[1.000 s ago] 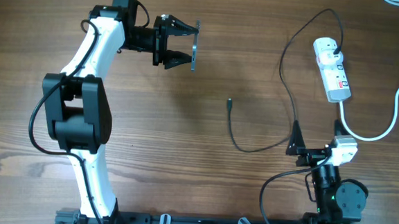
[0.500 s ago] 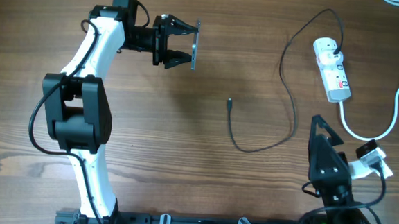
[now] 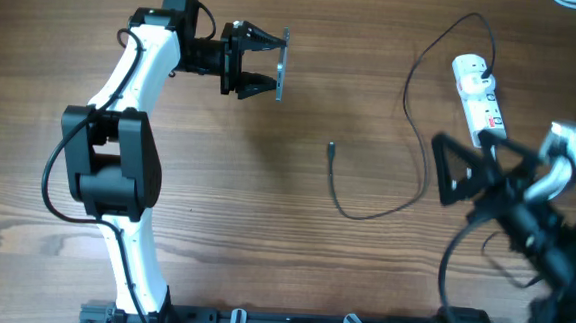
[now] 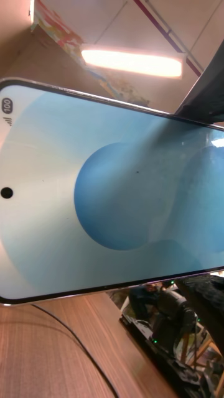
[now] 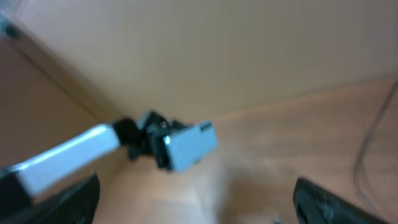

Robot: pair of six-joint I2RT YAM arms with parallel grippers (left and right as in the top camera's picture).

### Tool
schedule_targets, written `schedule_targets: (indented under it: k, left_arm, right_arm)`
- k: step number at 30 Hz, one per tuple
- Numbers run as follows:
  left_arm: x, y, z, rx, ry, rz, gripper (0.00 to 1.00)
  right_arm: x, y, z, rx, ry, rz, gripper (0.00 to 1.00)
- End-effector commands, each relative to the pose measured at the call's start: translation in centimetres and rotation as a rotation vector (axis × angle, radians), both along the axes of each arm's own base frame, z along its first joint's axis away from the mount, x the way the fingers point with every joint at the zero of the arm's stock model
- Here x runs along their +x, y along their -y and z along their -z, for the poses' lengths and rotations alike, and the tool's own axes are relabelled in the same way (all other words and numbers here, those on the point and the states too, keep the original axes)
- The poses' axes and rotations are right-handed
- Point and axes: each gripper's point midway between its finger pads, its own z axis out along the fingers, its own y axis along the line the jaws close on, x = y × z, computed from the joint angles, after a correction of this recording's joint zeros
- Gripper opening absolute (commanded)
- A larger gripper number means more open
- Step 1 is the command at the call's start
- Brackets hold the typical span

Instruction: Plug charger to phone and switch on socket

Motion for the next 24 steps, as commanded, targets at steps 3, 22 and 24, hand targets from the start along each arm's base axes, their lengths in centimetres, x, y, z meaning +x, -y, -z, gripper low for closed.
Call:
schedule_targets:
  k: [3,22,24]
  left_arm:
    - [-0.5,-0.1,-2.5,-0.052,0.033,0.005,0.68]
    - [-0.5,0.0,-2.5,-0.051,0.034,0.005,0.67]
    - [-0.5,-0.1,-2.5,-0.051,0.034,0.004,0.68]
  right_arm:
    - [2.7,-1.2,0.4,-0.31,-0.189,-0.173,0.99]
    - [8.8,-20.6,9.0,-0.419,-0.632,-0.262,1.0]
    - [9.7,-21.2,8.3,-0.397,-0.585,-0.259,1.0]
